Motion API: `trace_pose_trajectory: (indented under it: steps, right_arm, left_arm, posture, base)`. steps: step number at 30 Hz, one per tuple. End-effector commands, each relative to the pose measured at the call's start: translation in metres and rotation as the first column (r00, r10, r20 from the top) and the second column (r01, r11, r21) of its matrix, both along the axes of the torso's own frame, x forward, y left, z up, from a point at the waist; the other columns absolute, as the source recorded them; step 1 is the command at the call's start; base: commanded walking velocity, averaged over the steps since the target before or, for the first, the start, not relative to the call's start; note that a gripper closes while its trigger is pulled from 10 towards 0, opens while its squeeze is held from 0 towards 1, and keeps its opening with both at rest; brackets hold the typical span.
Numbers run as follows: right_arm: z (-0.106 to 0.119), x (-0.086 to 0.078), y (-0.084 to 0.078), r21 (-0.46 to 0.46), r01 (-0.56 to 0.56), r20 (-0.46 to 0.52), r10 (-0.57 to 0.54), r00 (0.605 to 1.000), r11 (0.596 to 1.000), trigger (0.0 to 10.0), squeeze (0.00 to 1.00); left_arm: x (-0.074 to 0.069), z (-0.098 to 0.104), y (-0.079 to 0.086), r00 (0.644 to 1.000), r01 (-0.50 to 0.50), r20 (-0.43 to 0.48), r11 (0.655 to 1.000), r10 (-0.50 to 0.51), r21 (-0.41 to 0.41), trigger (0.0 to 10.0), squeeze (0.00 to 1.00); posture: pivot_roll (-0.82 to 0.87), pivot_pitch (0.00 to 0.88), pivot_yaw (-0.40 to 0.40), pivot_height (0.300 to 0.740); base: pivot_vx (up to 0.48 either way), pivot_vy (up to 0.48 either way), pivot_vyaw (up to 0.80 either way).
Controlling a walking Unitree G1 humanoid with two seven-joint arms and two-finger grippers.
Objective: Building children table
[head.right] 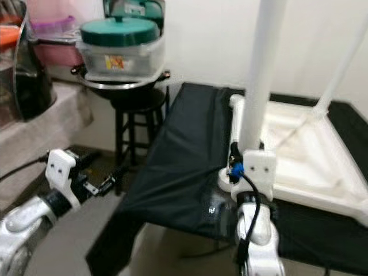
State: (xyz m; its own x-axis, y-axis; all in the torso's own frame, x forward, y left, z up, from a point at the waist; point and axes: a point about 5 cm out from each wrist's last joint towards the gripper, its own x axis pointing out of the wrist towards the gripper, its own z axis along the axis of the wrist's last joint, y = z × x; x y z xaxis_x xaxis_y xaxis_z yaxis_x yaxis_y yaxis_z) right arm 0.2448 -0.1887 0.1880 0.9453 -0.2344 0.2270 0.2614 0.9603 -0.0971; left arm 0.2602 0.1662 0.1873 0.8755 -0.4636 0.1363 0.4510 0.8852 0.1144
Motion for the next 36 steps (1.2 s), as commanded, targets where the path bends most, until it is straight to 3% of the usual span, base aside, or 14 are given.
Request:
trace_pose_trajectory:
  steps: [1, 6, 8, 9, 10, 11, 19, 25, 30, 36]
  right_arm:
    - [0.003, 0.003, 0.006, 0.022, -0.035, 0.004, 0.035, 0.999, 0.999, 0.6, 0.0]
    - [0.0, 0.007, 0.007, 0.026, -0.052, -0.017, 0.052, 0.998, 0.998, 1.8, 0.0]
    - [0.0, 0.008, 0.008, 0.023, -0.055, -0.024, 0.056, 0.998, 0.998, 4.2, 0.0]
    - [0.0, 0.008, 0.008, 0.023, -0.055, -0.024, 0.056, 0.998, 0.998, 4.2, 0.0]
    - [-0.001, 0.009, 0.009, 0.022, -0.057, -0.029, 0.058, 0.998, 0.998, 9.7, 0.0]
    - [-0.001, 0.01, 0.009, 0.021, -0.06, -0.034, 0.061, 0.998, 0.998, 10.0, 0.0]
    - [-0.005, 0.015, 0.013, 0.013, -0.089, -0.069, 0.09, 0.994, 0.996, 10.0, 0.0]
    - [-0.006, 0.016, 0.013, 0.013, -0.092, -0.081, 0.093, 0.992, 0.996, 10.0, 0.0]
    - [-0.006, 0.017, 0.012, 0.006, -0.087, -0.082, 0.087, 0.993, 0.996, 10.0, 0.0]
    - [-0.005, 0.018, 0.015, 0.0, -0.124, -0.085, 0.123, 0.989, 0.992, 10.0, 0.0]
  left_arm:
    - [0.004, -0.007, 0.006, 0.998, -0.056, -0.022, 0.998, 0.056, 0.032, 10.0, 0.0]
    - [0.008, -0.008, 0.004, 0.997, -0.077, -0.02, 0.997, 0.078, 0.032, 10.0, 0.0]
    - [0.01, -0.007, 0.003, 0.997, -0.082, -0.015, 0.996, 0.082, 0.036, 10.0, 0.0]
    - [0.01, -0.007, 0.003, 0.997, -0.082, -0.015, 0.996, 0.082, 0.036, 10.0, 0.0]
    - [0.011, -0.007, 0.004, 0.996, -0.086, -0.01, 0.995, 0.087, 0.041, 10.0, 0.0]
    - [0.012, -0.006, 0.005, 0.996, -0.091, -0.006, 0.995, 0.091, 0.044, 10.0, 0.0]
    - [0.016, -0.003, 0.01, 0.995, -0.104, 0.01, 0.993, 0.103, 0.06, 10.0, 0.0]
    - [0.018, -0.002, 0.011, 0.994, -0.11, 0.021, 0.992, 0.109, 0.064, 10.0, 0.0]
    - [0.019, 0.001, 0.011, 0.993, -0.108, 0.041, 0.993, 0.107, 0.041, 10.0, 0.0]
    - [0.019, 0.003, 0.011, 0.994, -0.107, 0.039, 0.994, 0.107, 0.02, 10.0, 0.0]
  posture:
    - [0.03, 0.0, -0.071, 0.74]
    - [0.03, 0.0, -0.071, 0.74]
    - [0.03, 0.0, -0.072, 0.74]
    - [0.03, 0.0, -0.072, 0.74]
    - [0.03, 0.0, -0.072, 0.74]
    - [0.03, 0.0, -0.071, 0.74]
    - [0.03, 0.0, -0.072, 0.74]
    - [0.03, 0.0, -0.07, 0.74]
    - [0.03, 0.0, -0.071, 0.74]
    - [0.03, 0.0, -0.072, 0.74]
  base:
    - [0.0, 0.0, 0.0]
    - [0.0, 0.0, -0.22]
    - [0.0, 0.0, -0.61]
    - [0.0, 0.0, -0.6]
    - [0.296, 0.0, 0.0]
    - [0.3, 0.0, 0.0]
    - [0.264, 0.0, 0.0]
    - [0.273, 0.0, -0.58]
    - [0.412, 0.0, -0.1]
    - [0.0, 0.0, 0.0]
